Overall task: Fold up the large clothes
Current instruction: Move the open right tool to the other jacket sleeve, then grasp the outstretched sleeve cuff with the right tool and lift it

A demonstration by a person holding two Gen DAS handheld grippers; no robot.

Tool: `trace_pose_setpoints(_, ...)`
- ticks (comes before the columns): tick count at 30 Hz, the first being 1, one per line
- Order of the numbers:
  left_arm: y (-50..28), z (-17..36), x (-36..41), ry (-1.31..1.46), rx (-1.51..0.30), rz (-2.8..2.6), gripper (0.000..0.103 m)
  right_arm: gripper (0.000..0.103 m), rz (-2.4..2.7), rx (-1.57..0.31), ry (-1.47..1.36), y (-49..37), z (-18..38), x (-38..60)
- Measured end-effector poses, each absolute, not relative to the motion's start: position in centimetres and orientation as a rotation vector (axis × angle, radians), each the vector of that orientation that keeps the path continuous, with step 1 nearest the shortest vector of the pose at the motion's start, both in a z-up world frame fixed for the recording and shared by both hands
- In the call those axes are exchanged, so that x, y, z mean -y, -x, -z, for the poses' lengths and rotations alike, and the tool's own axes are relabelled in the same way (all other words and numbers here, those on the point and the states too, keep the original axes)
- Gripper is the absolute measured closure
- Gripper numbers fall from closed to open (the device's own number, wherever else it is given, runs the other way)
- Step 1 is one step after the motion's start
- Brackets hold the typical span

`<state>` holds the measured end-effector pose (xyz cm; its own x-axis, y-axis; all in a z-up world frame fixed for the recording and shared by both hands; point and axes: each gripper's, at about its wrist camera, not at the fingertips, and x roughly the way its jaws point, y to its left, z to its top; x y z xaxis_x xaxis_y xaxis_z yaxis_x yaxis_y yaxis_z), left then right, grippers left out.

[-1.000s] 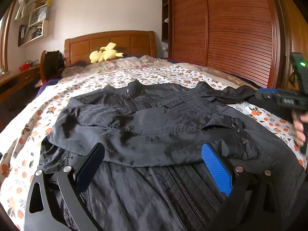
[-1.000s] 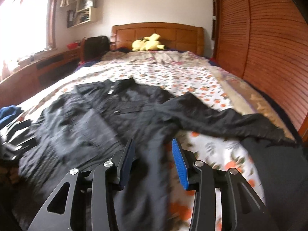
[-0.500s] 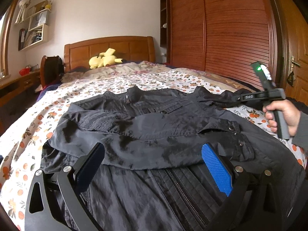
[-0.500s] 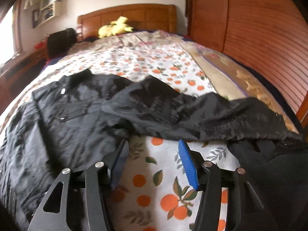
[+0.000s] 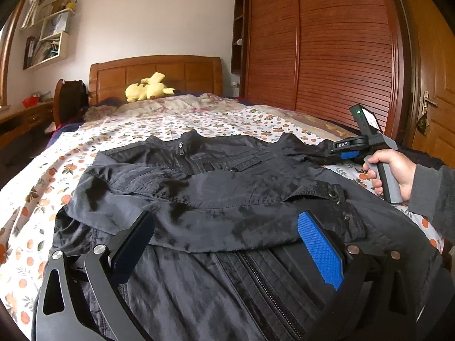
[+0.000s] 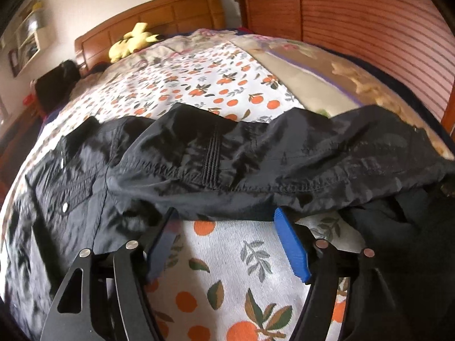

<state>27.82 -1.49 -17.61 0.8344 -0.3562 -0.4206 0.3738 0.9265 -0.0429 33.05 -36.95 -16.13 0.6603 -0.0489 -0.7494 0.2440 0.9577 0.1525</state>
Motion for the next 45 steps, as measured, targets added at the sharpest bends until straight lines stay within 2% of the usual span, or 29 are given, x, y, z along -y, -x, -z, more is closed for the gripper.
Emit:
trace_pose_setpoints(17, -27.8, 17.6, 1.5, -0.043, -0.439, 0.387, 0.002, 0.034, 0.244, -0.920, -0.499, -34.5, 17.2, 39.1)
trace_pose_setpoints(18, -27.7, 17.6, 1.4, -0.043, -0.439, 0.387, 0.002, 0.042, 0.256, -0.920, -0.509, -34.7, 17.4, 39.3)
trace_pose_setpoints(19, -27.7, 17.6, 1.4, -0.044, -0.439, 0.387, 0.002, 0.060, 0.266, -0.920, -0.506, -35.0, 17.4, 39.4)
trace_pose_setpoints(20, -27.7, 17.6, 1.4, -0.043, -0.438, 0.387, 0.002, 0.071, 0.279, -0.923, -0.497, -35.3, 17.5, 39.5)
trace_pose_setpoints(21, -27.7, 17.6, 1.4, -0.044, -0.440, 0.387, 0.002, 0.089, 0.277, -0.925, -0.490, -35.6, 17.5, 39.5)
trace_pose_setpoints(22, -27.7, 17.6, 1.4, -0.045, -0.441, 0.387, 0.002, 0.097, 0.272, -0.919, -0.467, -35.9, 17.2, 39.2)
trace_pose_setpoints(23, -27.7, 17.7, 1.5, -0.046, -0.443, 0.387, 0.002, 0.099, 0.273, -0.907, -0.440, -36.0, 16.8, 38.8)
trace_pose_setpoints(30, -27.8, 17.8, 1.5, -0.048, -0.449, 0.387, 0.002, 0.100, 0.076, -0.715, -0.130, -34.3, 9.6, 31.2)
trace_pose_setpoints(33, -27.8, 17.8, 1.4, -0.047, -0.452, 0.385, 0.002, 0.100, -0.065, -0.688, -0.038, -32.7, 7.3, 27.0)
trace_pose_setpoints(37, -27.9, 17.8, 1.4, -0.047, -0.454, 0.385, 0.002, 0.100, -0.205, -0.721, 0.062, -31.2, 6.7, 21.9)
trace_pose_setpoints(41, -27.9, 17.8, 1.4, -0.047, -0.454, 0.385, 0.002, 0.098, -0.259, -0.806, 0.104, -30.3, 8.8, 19.1)
trace_pose_setpoints(42, -27.9, 17.8, 1.4, -0.047, -0.455, 0.385, 0.002, 0.093, -0.262, -0.823, 0.107, -30.0, 9.4, 18.9)
trace_pose_setpoints(43, -27.9, 17.8, 1.4, -0.047, -0.455, 0.385, 0.002, 0.081, -0.268, -0.839, 0.107, -29.9, 9.7, 18.7)
trace_pose_setpoints(44, -27.9, 17.8, 1.4, -0.047, -0.455, 0.384, 0.002, 0.073, -0.287, -0.873, 0.097, -29.7, 10.3, 18.7)
trace_pose_setpoints(45, -27.9, 17.9, 1.4, -0.047, -0.456, 0.383, 0.002, 0.068, -0.290, -0.888, 0.097, -29.3, 10.8, 18.6)
